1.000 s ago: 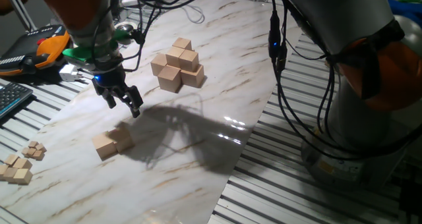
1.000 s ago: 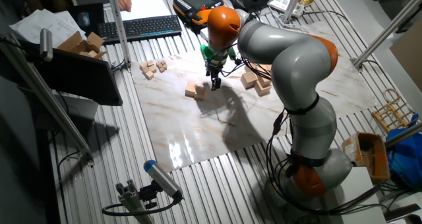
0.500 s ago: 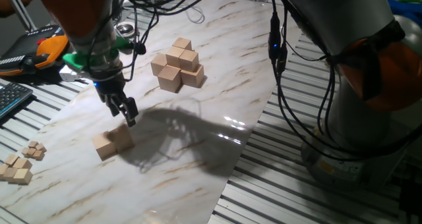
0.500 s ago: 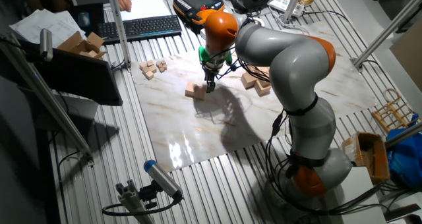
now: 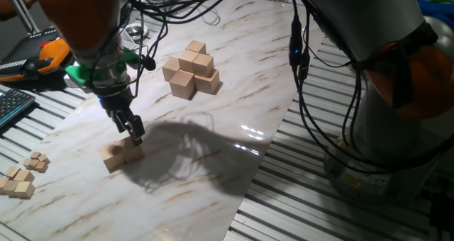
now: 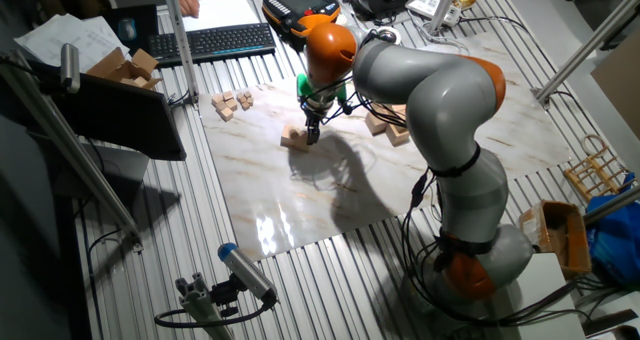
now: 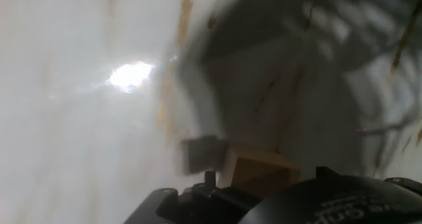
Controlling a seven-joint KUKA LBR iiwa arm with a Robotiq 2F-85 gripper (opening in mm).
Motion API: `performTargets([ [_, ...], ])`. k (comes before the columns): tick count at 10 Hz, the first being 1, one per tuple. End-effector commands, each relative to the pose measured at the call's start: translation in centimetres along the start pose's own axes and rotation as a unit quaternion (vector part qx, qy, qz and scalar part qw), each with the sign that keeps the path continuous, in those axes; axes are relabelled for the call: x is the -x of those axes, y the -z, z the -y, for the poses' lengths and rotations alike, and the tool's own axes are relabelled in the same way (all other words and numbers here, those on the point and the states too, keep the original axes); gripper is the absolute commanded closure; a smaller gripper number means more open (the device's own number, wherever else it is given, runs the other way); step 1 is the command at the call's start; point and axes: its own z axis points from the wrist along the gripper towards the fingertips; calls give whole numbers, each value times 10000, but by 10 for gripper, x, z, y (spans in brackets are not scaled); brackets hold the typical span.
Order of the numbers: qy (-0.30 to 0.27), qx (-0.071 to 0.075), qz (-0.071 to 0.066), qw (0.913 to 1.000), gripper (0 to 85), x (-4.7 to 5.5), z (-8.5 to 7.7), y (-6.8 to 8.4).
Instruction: Stack the blocks into a cross shape
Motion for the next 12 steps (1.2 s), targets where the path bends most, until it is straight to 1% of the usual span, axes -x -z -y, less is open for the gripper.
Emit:
performTargets([
  [1, -25, 17, -6, 10000, 170, -1, 0, -2],
  [3, -94, 82, -29, 9999, 170, -4, -2, -11],
  [4, -103, 101, -20, 9999, 170, -5, -2, -14],
  [9, -87, 149, -45, 9998, 170, -6, -2, -21],
  [10, -26, 188, -50, 9998, 170, -6, -3, -22],
  [11, 96, 262, -48, 9996, 170, -6, -5, -25],
  [12, 241, 325, -48, 9992, 340, -5, -5, -26],
])
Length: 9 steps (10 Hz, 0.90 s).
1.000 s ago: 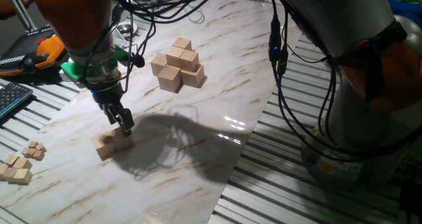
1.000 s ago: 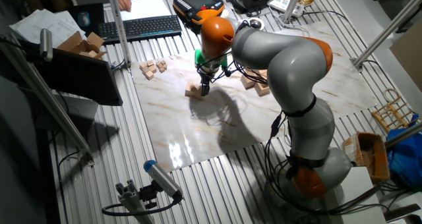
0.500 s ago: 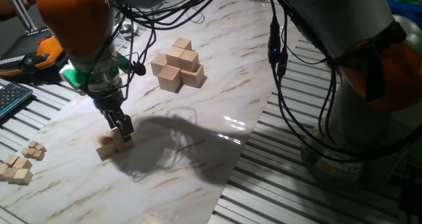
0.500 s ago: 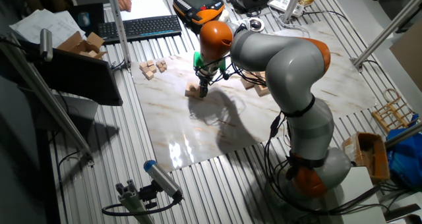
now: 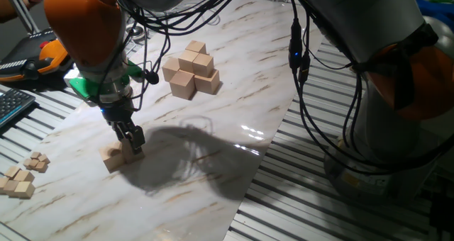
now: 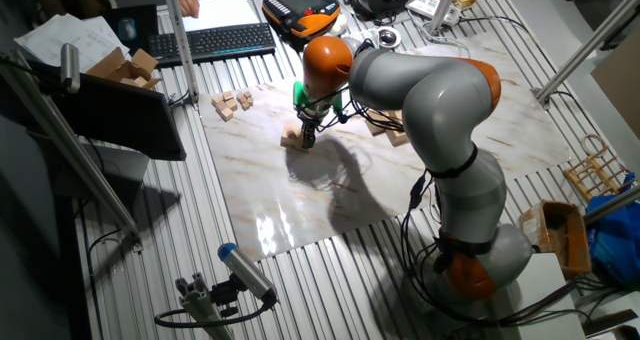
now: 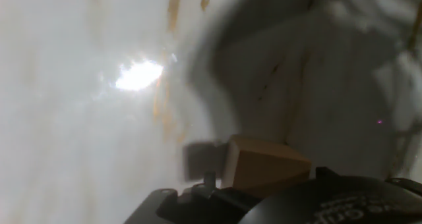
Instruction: Stack the blocks into a cross shape
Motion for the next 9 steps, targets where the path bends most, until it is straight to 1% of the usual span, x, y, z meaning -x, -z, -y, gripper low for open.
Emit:
performTargets([
  [1, 169, 42, -3, 9998, 510, 1, -1, -1],
  [2, 330, 79, -12, 9994, 680, 3, -2, -2],
  [3, 537, 139, 7, 9985, 850, 4, -2, -2],
  [4, 706, 189, 62, 9973, 850, 4, -2, -1],
  [5, 890, 247, 85, 9957, 850, 5, -2, 1],
  [6, 1103, 241, 67, 9936, 850, 8, -2, 6],
  [7, 1330, 229, -42, 9908, 850, 14, -5, 14],
  [8, 1488, 179, -186, 9885, 850, 19, -9, 23],
  [9, 1623, 138, -287, 9862, 850, 23, -14, 32],
])
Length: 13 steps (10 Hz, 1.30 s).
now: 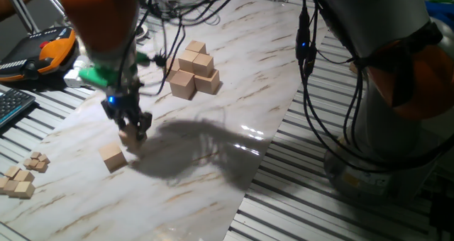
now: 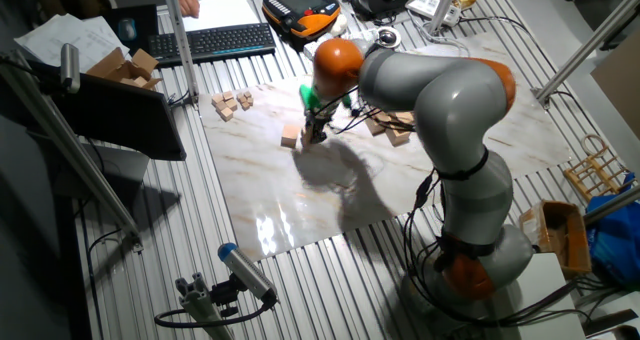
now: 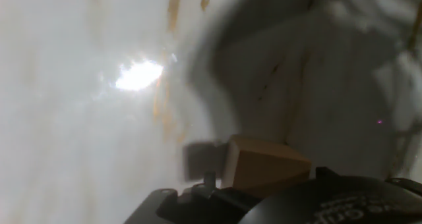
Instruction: Stack the blocks into a cross shape
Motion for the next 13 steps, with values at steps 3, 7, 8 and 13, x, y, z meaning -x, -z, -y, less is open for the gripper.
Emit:
performTargets([
  [3, 518, -98, -25, 9986, 850, 16, -6, 25],
  [7, 1161, -109, 5, 9932, 850, 29, -2, 35],
  [8, 1252, -149, 6, 9920, 850, 32, -3, 39],
  [13, 1918, -310, -268, 9806, 850, 59, -2, 62],
])
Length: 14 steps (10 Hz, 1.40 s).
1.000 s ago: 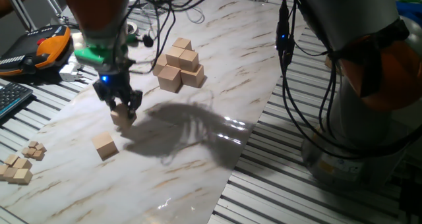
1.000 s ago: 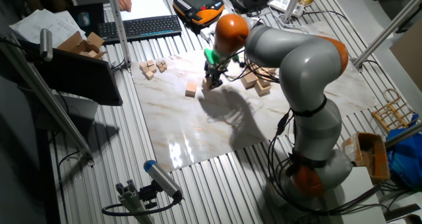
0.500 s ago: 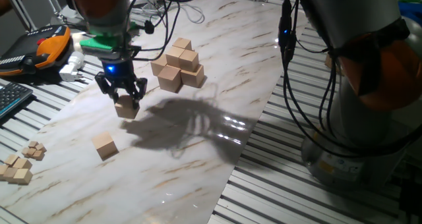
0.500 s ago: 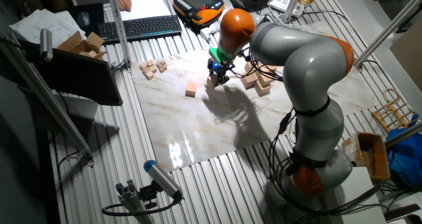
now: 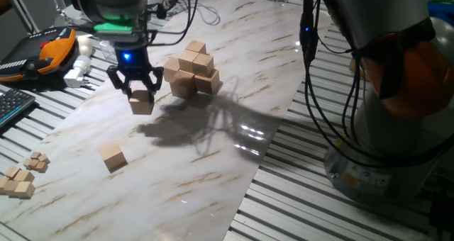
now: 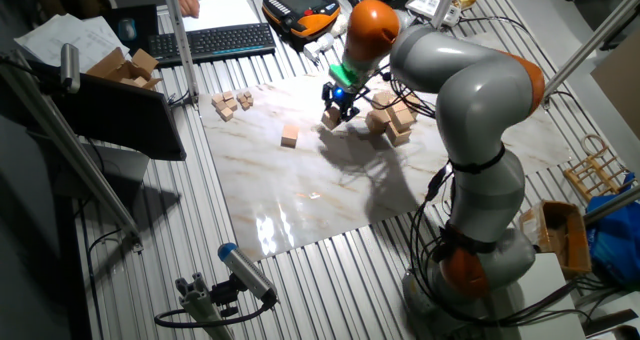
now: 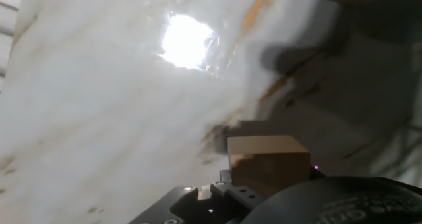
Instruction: Stack the blocks into a cross shape
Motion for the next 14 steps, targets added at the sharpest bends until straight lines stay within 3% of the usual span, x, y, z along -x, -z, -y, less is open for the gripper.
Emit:
performTargets([
  [1, -28, -12, -4, 10000, 850, 3, 3, 1],
  [4, -347, -93, -93, 9993, 850, 20, 16, 9],
  [6, -610, -120, 88, 9980, 850, 35, 25, 16],
  [7, -741, -119, 114, 9971, 850, 41, 29, 18],
  [8, -817, -170, 243, 9962, 850, 46, 33, 21],
  [10, -870, -157, 232, 9958, 850, 57, 40, 25],
  [12, -748, -129, 281, 9967, 850, 51, 31, 21],
  [14, -687, -116, 286, 9972, 850, 36, 19, 16],
])
